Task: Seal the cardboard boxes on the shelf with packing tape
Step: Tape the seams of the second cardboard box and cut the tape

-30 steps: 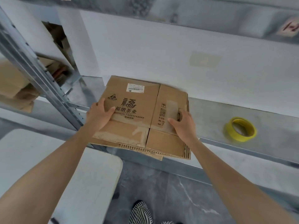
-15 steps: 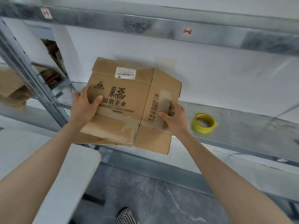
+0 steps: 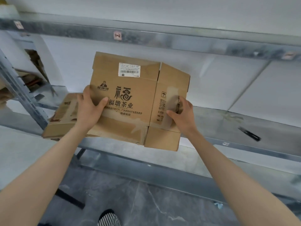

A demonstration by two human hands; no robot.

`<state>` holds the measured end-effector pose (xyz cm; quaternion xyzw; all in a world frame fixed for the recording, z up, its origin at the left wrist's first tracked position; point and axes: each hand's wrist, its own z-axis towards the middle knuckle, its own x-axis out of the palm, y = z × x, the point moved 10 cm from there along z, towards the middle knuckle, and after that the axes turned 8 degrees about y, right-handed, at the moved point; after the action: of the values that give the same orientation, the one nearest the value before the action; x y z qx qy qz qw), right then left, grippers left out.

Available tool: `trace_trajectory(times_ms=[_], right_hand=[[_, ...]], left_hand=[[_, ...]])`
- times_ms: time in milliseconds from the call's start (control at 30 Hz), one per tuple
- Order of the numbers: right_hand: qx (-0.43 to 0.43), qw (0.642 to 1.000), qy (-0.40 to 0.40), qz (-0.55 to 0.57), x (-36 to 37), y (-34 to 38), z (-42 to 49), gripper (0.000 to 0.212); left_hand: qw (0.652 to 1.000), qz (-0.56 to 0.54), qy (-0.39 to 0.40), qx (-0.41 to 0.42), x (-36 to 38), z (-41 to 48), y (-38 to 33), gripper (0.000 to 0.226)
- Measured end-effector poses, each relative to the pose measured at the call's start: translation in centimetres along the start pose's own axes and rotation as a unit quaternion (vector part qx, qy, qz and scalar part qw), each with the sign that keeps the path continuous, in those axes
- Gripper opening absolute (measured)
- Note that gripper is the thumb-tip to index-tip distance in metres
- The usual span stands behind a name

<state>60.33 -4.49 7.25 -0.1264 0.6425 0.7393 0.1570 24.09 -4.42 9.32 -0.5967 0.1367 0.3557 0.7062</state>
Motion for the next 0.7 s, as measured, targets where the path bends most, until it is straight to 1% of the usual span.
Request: trace_trajectory(times_ms=[100,233,367,433,700], right_hand=[[0.014,1.000,-0.011,-0.014,-3.8,-1.6,-1.5,0.075],[0.039,0.998,-0.050,-0.007,-9.3,-4.1,-3.3,0.086],[0.064,0.995,-0.076,0.001,-13.1,-5.8,-4.1,0.107],[0.070,0.994,-0.085,0.002,-14.8,-6.4,-4.1,0.115],[0.073,0.991,-0.103,-0.050,-19.1,-6.8,-1.9,0.130]], left_hand=[[1.000,-0.026,0.016,0.001,3.3,-1.2,-2.5,0.083],[0.996,-0.048,0.068,0.019,9.4,-2.6,-6.7,0.086],[0.991,-0.059,0.104,0.057,14.8,-3.3,-10.1,0.085],[0.989,-0.071,0.109,0.076,16.7,-3.2,-11.3,0.085],[0.983,-0.090,0.095,0.131,20.9,-1.0,-14.2,0.086]])
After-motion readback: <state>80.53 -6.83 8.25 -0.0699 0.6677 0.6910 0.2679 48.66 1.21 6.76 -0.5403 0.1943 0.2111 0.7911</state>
